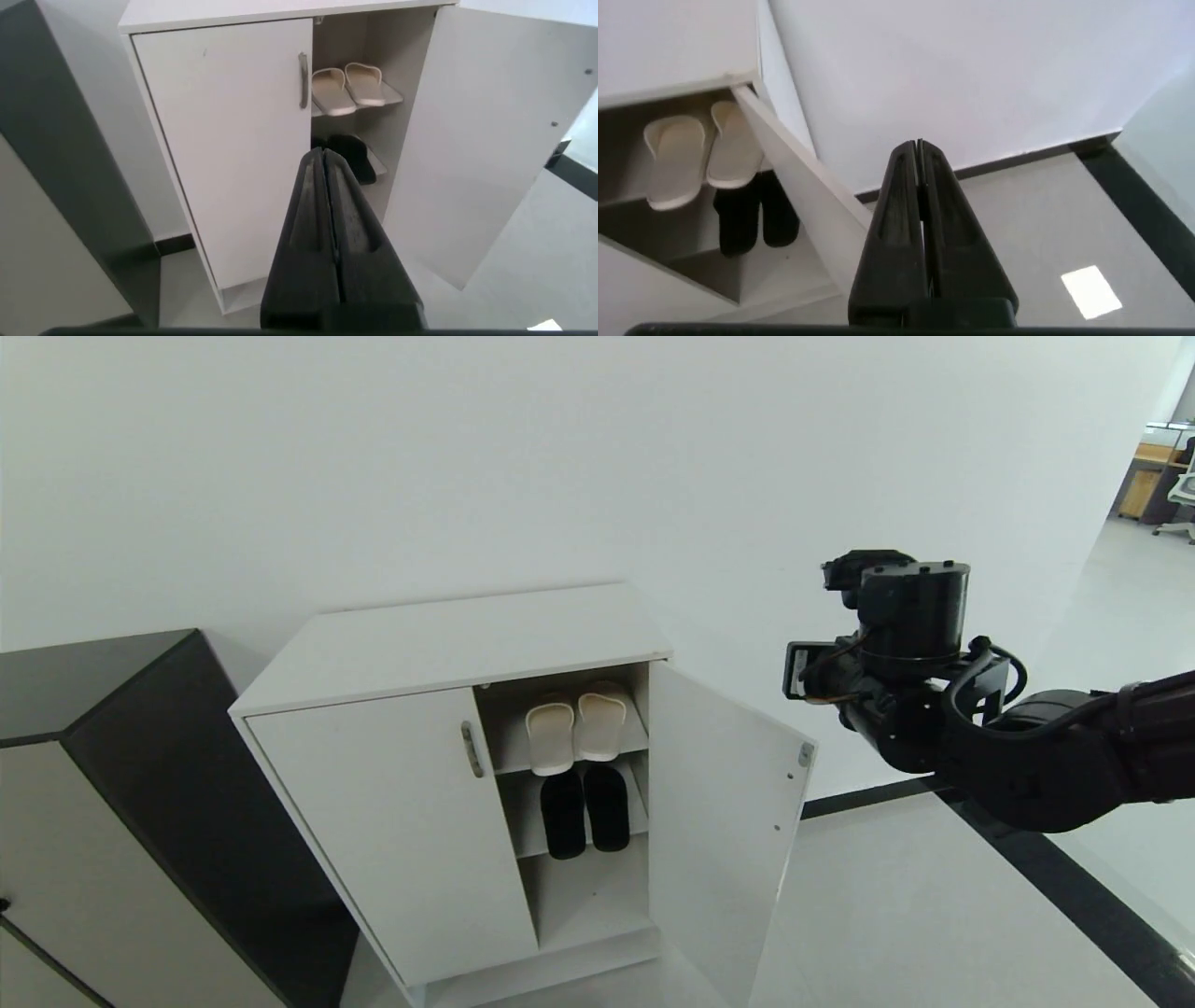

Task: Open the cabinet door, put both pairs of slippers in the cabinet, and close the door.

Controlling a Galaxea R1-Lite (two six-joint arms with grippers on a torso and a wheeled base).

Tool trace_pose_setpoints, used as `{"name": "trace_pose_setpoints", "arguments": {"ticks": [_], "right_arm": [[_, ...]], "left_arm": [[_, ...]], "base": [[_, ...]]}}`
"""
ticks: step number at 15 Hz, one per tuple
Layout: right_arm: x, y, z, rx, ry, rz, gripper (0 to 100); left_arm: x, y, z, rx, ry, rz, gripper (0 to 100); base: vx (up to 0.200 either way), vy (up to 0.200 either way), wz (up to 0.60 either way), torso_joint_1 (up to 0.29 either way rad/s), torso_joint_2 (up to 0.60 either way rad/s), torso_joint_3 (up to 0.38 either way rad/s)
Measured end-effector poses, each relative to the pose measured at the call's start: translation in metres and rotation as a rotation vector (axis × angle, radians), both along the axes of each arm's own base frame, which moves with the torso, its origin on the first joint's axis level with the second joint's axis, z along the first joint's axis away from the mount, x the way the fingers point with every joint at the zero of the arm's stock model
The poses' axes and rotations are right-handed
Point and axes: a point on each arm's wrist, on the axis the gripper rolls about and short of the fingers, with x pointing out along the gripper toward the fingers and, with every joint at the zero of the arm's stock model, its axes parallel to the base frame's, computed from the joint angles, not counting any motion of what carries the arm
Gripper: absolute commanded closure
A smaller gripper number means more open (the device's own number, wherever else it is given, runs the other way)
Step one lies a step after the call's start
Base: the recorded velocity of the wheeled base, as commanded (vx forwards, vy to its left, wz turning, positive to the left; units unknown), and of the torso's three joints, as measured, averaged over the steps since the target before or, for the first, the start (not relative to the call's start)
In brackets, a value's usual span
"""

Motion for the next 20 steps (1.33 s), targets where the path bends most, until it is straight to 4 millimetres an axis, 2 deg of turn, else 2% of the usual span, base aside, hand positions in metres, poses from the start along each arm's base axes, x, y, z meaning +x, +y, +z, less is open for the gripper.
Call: {"name": "trace_pose_setpoints", "arguments": {"ticks": [3,6,10,12,20], "right_arm": [[0.011,-0.01,0.001,0.048,0.002,0.066,100],[0.032,-0.026,-0.005,0.074,0.013,0.089,100],[0.075,-0.041,-0.024,0.081,0.028,0.057,100],[0.089,-0.045,-0.037,0.093,0.047,0.06,100],[0.102,-0.044,-0.065,0.107,0.114,0.105,100]], "left_arm": [[0.0,0.0,0.0,-0.001,0.0,0.001,100],[0.0,0.0,0.0,-0.001,0.0,0.001,100],[0.0,0.0,0.0,-0.002,0.0,0.001,100],[0.0,0.0,0.0,-0.002,0.0,0.001,100],[0.0,0.0,0.0,-0.001,0.0,0.002,100]], "base": [[-0.067,0.0,0.0,-0.002,0.0,0.001],[0.0,0.0,0.0,0.0,0.0,0.0],[0.0,0.0,0.0,0.0,0.0,0.0],[0.0,0.0,0.0,0.0,0.0,0.0],[0.0,0.0,0.0,0.0,0.0,0.0]]}}
